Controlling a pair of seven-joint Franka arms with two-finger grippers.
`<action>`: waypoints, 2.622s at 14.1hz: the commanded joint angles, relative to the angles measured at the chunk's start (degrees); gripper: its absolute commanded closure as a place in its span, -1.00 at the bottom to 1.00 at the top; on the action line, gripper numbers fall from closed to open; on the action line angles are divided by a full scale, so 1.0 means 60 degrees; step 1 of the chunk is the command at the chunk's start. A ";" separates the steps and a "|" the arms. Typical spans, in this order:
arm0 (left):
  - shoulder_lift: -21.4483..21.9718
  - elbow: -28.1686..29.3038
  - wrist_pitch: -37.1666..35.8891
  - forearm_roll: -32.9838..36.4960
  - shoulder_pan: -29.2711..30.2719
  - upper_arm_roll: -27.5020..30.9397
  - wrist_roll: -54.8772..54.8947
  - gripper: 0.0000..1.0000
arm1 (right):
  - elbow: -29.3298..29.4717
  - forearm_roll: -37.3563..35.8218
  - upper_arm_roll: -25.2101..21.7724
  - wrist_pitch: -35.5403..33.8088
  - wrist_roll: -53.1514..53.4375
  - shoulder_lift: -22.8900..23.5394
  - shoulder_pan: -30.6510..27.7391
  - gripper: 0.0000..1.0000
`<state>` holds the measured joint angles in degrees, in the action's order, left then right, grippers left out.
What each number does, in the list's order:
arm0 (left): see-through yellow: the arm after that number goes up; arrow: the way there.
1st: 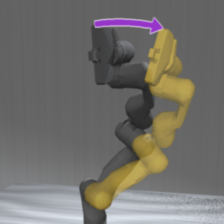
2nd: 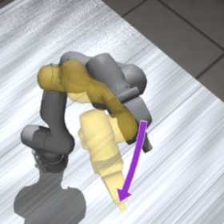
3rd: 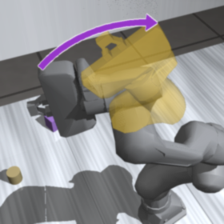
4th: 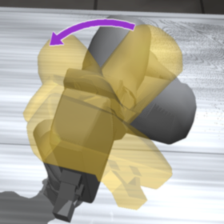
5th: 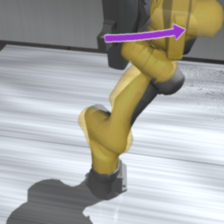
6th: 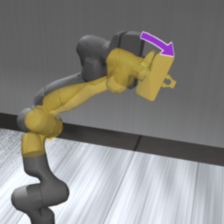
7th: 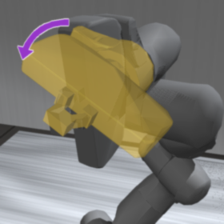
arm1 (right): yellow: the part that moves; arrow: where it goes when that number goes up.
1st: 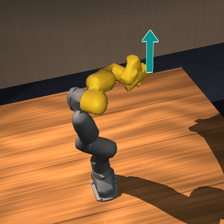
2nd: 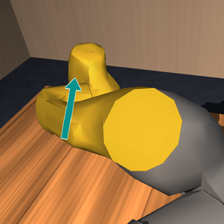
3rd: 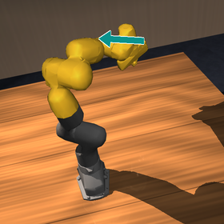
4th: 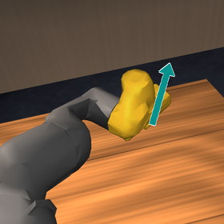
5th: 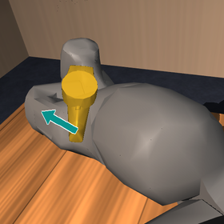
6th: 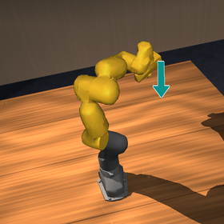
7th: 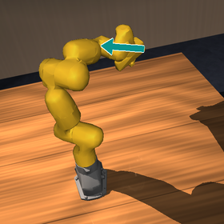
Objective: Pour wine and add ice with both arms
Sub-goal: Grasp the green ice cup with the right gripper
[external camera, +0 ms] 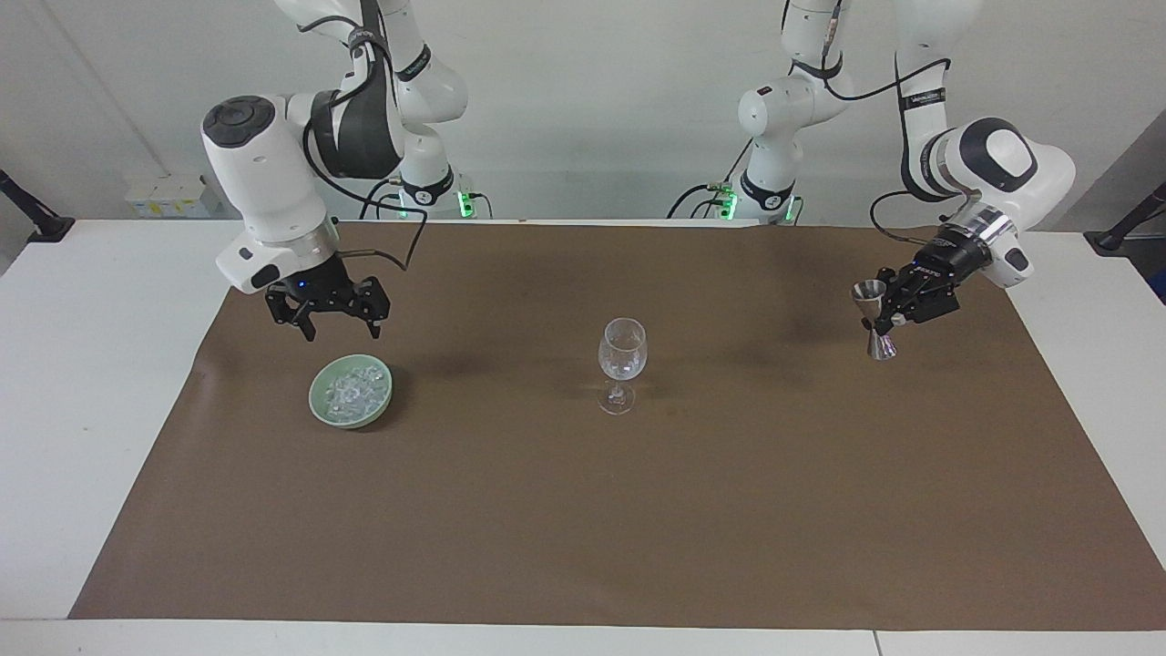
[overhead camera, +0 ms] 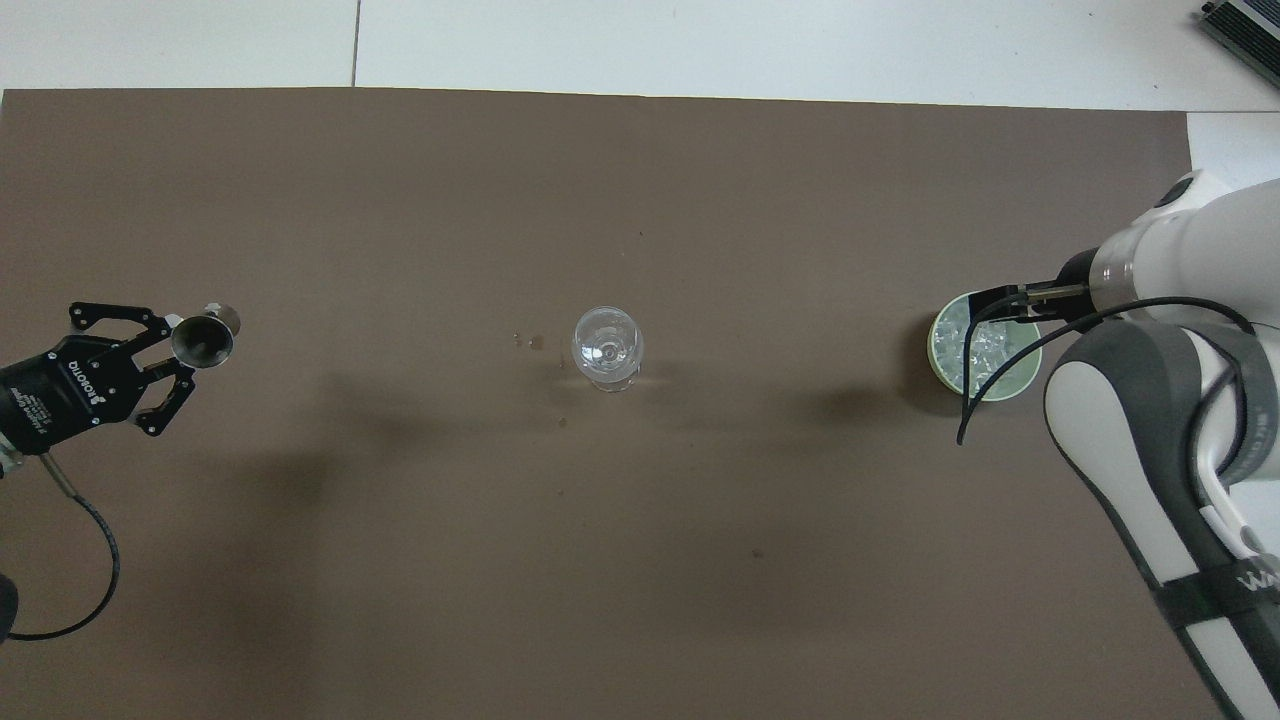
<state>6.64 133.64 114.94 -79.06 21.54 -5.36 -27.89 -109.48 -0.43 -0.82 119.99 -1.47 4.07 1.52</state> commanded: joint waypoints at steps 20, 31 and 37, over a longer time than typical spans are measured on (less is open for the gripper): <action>-0.3010 -0.1076 -0.2764 0.0549 0.1829 -0.0089 -0.1385 1.00 | -0.2056 0.0087 -0.0450 0.3131 -0.0299 0.0991 -0.0269 -0.41; -0.4798 -0.2395 -0.3468 0.1326 0.2107 -0.0089 -0.1811 1.00 | -0.2071 0.0087 -0.0464 0.3336 -0.0166 0.1123 -0.0254 -0.09; -0.5135 -0.2600 -0.3380 0.1546 0.2093 -0.0089 -0.1782 1.00 | -0.2071 0.0087 -0.0450 0.3541 -0.0063 0.1167 -0.0254 0.13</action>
<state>-22.61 119.82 95.98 -71.17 33.32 -5.42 -37.42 -121.48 -0.43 -3.74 139.73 -2.88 10.69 0.43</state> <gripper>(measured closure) 0.780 0.498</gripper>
